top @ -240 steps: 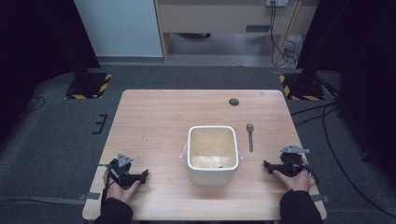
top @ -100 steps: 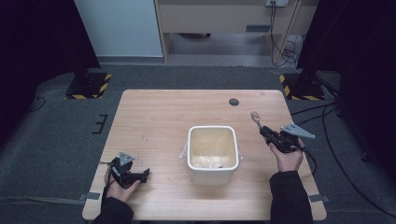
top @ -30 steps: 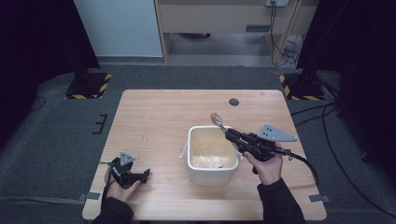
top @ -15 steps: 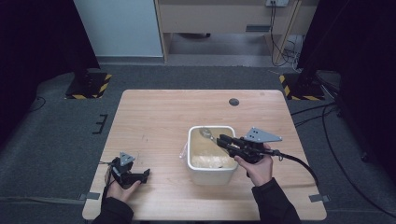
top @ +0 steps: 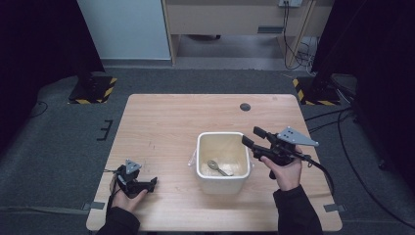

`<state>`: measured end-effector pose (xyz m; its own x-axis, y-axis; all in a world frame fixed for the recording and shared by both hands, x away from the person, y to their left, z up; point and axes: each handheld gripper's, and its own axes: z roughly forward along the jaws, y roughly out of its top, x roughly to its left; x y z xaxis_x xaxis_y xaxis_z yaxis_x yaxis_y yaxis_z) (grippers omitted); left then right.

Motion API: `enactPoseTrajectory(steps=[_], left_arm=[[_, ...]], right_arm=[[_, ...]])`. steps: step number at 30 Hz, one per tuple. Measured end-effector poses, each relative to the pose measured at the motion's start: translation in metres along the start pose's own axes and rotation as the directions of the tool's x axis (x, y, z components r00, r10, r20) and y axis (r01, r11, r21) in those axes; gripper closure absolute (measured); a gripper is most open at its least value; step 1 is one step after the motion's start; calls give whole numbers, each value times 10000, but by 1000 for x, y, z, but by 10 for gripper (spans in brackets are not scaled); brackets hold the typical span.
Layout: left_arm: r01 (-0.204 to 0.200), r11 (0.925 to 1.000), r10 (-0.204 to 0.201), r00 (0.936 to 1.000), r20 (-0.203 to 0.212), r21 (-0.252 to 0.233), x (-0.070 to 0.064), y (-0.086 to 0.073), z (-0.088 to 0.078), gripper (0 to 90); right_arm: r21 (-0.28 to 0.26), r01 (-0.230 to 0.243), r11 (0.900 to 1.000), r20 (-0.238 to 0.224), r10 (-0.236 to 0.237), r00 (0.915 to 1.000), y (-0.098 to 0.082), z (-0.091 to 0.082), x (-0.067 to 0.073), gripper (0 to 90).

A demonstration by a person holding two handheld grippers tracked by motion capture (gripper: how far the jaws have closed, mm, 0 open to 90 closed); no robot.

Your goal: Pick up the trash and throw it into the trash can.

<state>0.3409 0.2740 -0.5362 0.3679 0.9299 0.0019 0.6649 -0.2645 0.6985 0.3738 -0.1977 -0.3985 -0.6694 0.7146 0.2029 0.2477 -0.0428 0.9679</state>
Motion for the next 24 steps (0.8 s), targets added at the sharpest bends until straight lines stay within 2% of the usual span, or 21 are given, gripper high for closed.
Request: enactPoseTrajectory(steps=[4,6,11,12,13,14,15,16,17,19,20,21,24], left_arm=[[0,10000,0,10000,0,1,0,0,0,0],[0,10000,0,10000,2,3,0,0,0,0],[1,10000,-1,10000,1,-1,0,0,0,0],[1,10000,-1,10000,1,0,0,0,0,0],[3,10000,-3,10000,1,-1,0,0,0,0],[2,10000,-2,10000,2,0,0,0,0,0],[1,10000,-1,10000,1,1,0,0,0,0],[-1,10000,1,10000,1,3,0,0,0,0],[2,10000,-2,10000,2,-1,0,0,0,0],[1,10000,-1,10000,1,1,0,0,0,0],[-1,10000,1,10000,2,2,0,0,0,0],[0,10000,0,10000,2,1,0,0,0,0],[-2,10000,2,10000,2,2,0,0,0,0]], right_arm=[[-141,-269,9995,716,278,9970,-3,-6,-18,296],[-37,-357,9994,1025,359,9941,-8,-6,-27,276],[633,-478,9968,1746,361,9840,-25,-4,-49,255],[905,-639,9938,1930,455,9801,-34,-2,-58,254],[905,-639,9938,1930,455,9801,-34,-2,-58,254],[1169,-772,9901,2127,510,9758,-43,-1,-65,263],[1169,-772,9901,2127,510,9758,-43,-1,-65,263],[1463,-870,9854,2375,504,9701,-52,0,-72,264],[1463,-870,9854,2375,504,9701,-52,0,-72,264],[1788,-954,9793,2573,470,9652,-60,1,-79,264],[2112,-1041,9719,2731,436,9610,-69,2,-85,263],[2112,-1041,9719,2731,436,9610,-69,2,-85,263],[2506,-1200,9606,2937,426,9549,-80,2,-94,257]])
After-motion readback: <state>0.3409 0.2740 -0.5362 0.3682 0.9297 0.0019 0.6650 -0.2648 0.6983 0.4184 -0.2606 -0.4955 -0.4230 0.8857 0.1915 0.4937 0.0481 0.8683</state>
